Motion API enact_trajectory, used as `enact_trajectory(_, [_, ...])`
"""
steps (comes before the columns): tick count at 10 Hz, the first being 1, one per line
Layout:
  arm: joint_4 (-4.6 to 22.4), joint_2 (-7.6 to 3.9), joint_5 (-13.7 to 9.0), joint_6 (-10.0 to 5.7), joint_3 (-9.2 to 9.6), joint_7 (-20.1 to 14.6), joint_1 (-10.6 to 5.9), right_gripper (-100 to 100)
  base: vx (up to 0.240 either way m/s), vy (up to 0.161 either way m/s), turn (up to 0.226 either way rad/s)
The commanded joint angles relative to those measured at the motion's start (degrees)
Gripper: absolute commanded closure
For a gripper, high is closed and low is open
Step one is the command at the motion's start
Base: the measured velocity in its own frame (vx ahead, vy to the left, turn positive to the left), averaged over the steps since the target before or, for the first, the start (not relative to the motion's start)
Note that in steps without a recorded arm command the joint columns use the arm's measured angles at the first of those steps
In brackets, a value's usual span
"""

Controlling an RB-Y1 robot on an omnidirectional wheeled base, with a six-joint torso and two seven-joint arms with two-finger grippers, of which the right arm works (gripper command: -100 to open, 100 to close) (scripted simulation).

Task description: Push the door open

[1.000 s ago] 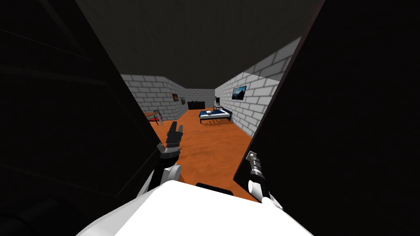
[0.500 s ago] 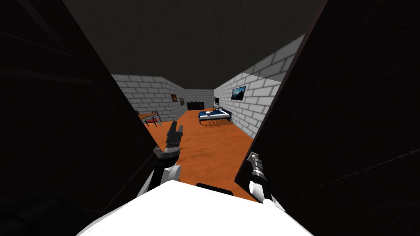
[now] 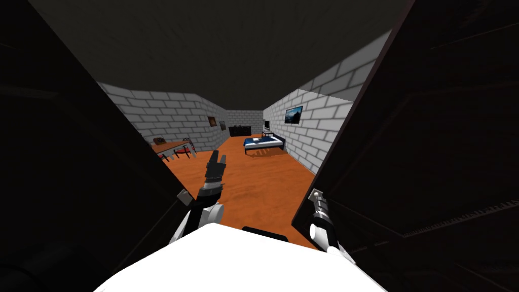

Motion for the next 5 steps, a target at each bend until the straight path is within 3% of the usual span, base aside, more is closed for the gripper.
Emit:
enact_trajectory(1, [-0.8,-0.06,-0.5,0.16,-0.74,0.4,0.36,100,0.188,0.026,-0.049])
enact_trajectory(5, [-0.5,-0.54,-2.0,-0.15,-3.0,1.4,0.62,100,0.187,-0.029,-0.029])
